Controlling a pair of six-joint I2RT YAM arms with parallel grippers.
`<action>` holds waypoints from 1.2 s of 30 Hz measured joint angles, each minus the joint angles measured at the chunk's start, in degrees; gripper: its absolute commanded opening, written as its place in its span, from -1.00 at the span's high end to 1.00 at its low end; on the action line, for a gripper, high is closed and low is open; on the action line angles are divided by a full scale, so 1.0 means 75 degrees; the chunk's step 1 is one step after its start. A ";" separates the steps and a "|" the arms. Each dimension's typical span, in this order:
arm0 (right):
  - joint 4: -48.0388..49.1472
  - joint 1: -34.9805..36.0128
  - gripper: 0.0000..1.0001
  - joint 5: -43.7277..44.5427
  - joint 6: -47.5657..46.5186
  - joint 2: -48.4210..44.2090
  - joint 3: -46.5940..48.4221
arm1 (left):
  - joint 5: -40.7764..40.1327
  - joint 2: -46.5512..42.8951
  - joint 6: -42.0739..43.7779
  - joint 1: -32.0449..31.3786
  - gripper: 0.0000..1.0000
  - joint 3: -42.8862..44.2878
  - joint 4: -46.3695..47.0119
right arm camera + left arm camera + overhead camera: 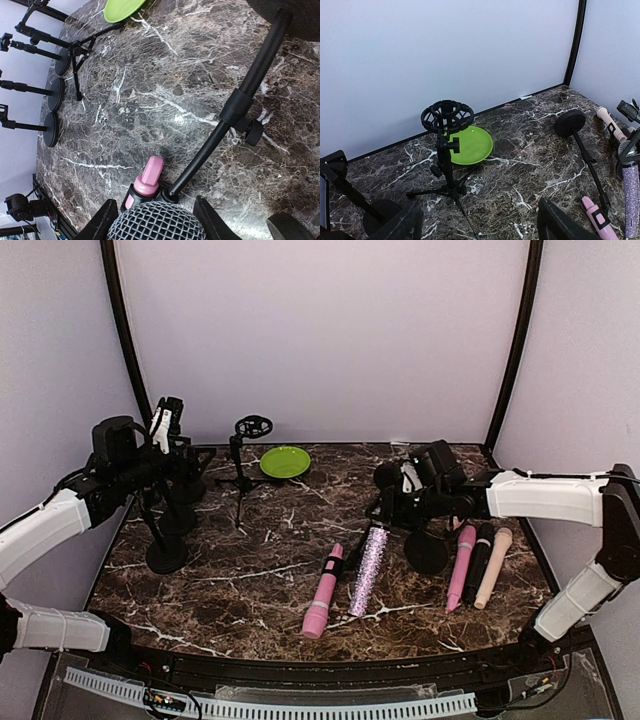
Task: Remove the microphone from the stand
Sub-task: Place the microphone at the center of the board.
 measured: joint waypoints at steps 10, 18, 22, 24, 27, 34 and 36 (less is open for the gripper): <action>0.0659 -0.0289 0.05 0.0026 0.0233 0.0472 -0.0187 | -0.0003 0.0041 0.0041 -0.0032 -0.62 0.0000 -0.0038; 0.0688 -0.0291 -0.15 0.0458 0.0035 0.0816 -0.0149 | -0.0032 0.0082 0.0087 -0.0052 -0.62 0.0000 -0.0044; 0.0662 -0.0291 -0.28 0.0624 -0.0119 0.0825 -0.0146 | -0.0032 0.0102 0.0122 -0.0064 -0.62 0.0000 -0.0050; 0.0664 -0.0291 -0.31 0.0659 -0.0172 0.0833 -0.0128 | -0.0035 0.0105 0.0137 -0.0070 -0.62 0.0000 -0.0050; 0.0679 -0.0291 -0.34 0.0679 -0.0216 0.0833 -0.0111 | -0.0038 0.0108 0.0146 -0.0082 -0.62 0.0000 -0.0050; 0.0656 -0.0300 -0.44 0.0746 -0.0338 0.0831 -0.0041 | -0.0064 0.0111 0.0201 -0.0105 -0.62 0.0000 -0.0064; 0.0659 -0.0315 -0.49 0.0775 -0.0414 0.0825 -0.0029 | -0.0067 0.0111 0.0204 -0.0108 -0.62 0.0000 -0.0090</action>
